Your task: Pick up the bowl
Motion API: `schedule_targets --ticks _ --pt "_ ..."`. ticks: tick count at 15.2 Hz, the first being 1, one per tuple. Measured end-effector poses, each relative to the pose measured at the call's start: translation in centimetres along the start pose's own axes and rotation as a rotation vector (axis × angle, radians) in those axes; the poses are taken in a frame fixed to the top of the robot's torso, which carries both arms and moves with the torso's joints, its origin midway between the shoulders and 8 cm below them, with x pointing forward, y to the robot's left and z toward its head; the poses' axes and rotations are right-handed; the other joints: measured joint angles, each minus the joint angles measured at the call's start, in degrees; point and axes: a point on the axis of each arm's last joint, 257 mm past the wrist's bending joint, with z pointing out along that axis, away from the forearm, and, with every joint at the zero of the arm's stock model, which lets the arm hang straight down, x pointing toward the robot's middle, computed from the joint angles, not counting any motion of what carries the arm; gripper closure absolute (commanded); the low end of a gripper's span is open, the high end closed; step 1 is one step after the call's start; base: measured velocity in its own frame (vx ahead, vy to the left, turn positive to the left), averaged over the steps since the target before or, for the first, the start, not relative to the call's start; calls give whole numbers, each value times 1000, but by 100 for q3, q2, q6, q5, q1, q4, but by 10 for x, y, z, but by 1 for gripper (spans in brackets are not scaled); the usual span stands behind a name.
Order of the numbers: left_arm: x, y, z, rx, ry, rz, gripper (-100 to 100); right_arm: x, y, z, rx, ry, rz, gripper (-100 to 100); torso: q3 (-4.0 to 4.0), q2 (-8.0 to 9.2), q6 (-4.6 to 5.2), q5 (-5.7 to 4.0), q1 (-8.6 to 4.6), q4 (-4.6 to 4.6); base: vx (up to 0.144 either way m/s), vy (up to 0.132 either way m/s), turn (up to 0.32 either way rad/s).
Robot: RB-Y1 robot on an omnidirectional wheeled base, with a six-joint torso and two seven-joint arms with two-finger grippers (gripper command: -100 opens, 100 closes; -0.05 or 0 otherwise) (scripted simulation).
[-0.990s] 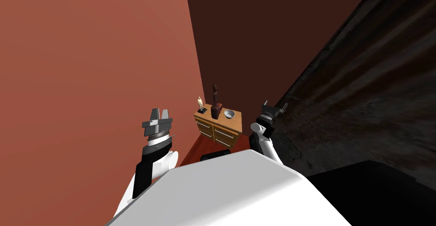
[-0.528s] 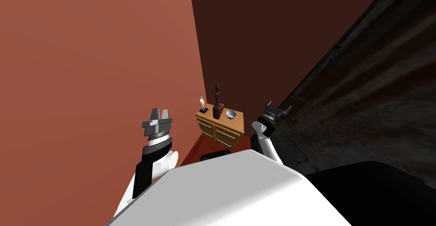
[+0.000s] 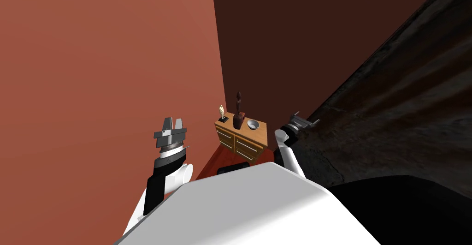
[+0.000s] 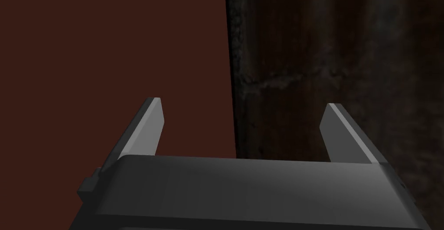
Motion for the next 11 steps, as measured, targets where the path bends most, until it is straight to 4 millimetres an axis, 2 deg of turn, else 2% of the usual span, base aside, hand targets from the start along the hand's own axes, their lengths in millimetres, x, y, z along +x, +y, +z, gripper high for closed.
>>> schedule_targets --ticks 11 --pt "0 0 0 0 0 0 0 -61 35 11 -195 -187 187 -100 0 -1 -3 0 4 0 10 28 74"
